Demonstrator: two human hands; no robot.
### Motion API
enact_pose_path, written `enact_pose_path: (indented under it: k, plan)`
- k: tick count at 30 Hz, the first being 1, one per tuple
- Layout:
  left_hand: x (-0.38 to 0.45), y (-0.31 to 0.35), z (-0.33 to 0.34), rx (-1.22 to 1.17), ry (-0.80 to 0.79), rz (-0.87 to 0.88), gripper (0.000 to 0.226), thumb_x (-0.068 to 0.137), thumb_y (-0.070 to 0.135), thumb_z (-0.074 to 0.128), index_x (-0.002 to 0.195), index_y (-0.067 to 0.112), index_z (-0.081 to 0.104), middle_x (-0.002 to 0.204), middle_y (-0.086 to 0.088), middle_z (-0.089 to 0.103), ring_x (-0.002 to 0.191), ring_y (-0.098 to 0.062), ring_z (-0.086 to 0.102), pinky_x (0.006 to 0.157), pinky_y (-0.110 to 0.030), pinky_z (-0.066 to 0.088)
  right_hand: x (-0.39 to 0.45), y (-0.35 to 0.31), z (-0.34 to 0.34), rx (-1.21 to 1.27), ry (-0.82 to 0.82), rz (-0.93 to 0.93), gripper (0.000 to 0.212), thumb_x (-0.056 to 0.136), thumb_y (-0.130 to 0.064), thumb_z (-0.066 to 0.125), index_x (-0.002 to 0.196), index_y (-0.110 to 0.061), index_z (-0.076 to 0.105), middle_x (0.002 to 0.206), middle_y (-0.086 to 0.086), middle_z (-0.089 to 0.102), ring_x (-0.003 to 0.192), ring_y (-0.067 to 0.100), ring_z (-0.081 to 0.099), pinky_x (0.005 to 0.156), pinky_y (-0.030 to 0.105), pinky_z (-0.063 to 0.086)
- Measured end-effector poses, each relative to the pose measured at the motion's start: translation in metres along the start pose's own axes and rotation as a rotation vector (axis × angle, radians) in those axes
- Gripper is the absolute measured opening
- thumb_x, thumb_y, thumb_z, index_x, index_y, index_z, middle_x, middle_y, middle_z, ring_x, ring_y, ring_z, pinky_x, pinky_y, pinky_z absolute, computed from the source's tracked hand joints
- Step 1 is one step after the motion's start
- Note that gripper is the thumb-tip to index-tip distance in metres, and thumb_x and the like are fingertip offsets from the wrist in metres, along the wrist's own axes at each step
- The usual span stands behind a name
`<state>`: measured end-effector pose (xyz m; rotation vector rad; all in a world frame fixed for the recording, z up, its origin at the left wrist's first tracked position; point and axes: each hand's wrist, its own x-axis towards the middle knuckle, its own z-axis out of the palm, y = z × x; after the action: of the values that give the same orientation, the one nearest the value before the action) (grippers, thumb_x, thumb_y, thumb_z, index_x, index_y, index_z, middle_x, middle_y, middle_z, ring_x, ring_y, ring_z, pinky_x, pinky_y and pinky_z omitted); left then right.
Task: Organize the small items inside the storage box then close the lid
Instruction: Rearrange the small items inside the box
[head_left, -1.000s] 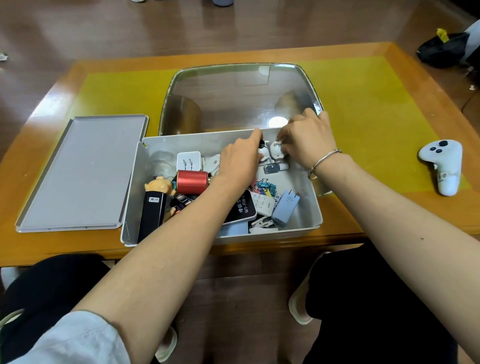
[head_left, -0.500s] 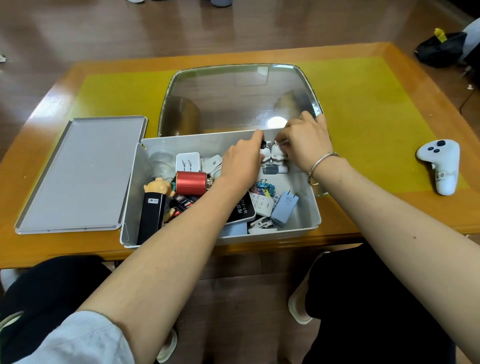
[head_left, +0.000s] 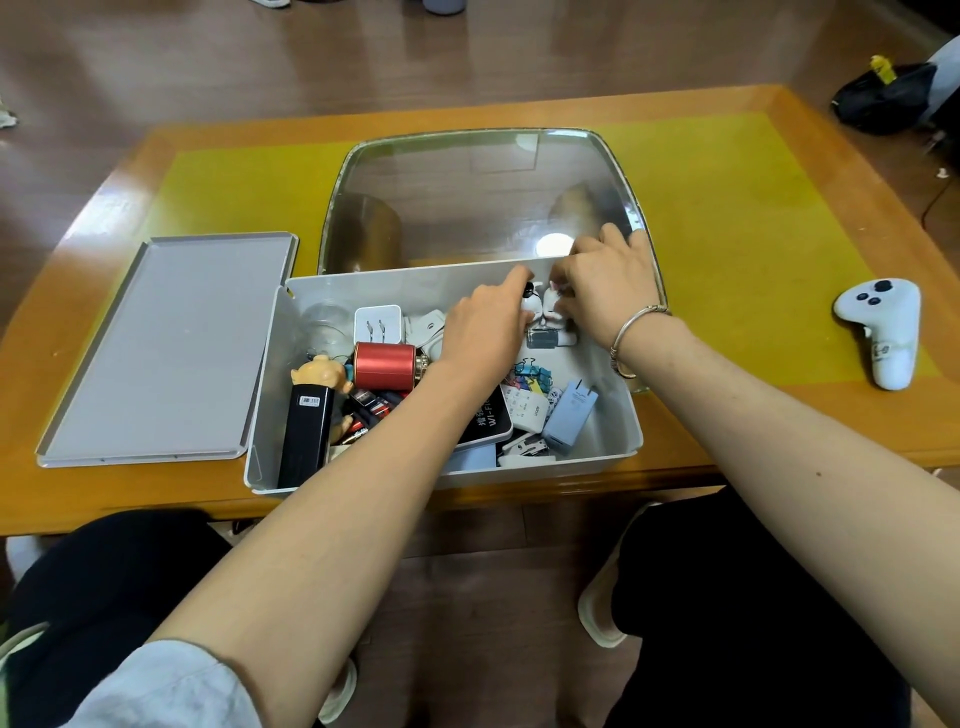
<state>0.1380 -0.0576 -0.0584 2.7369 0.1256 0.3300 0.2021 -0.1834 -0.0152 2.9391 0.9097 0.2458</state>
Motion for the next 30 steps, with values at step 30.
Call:
enact_pose_path:
  k: [30]
  plan:
    - [0.008,0.002,0.011,0.163,0.051,-0.011,0.035,0.087,0.024,0.058,0.117,0.015,0.041,0.084,-0.005,0.068,0.085,-0.031,0.061,0.072,-0.038,0.028,-0.005,0.0,0.001,0.079,0.061,-0.03,0.023,0.079,-0.004,0.058,0.09,-0.023,0.067,0.084,-0.002,0.068,0.098,0.024,0.04,0.07,0.031,0.012]
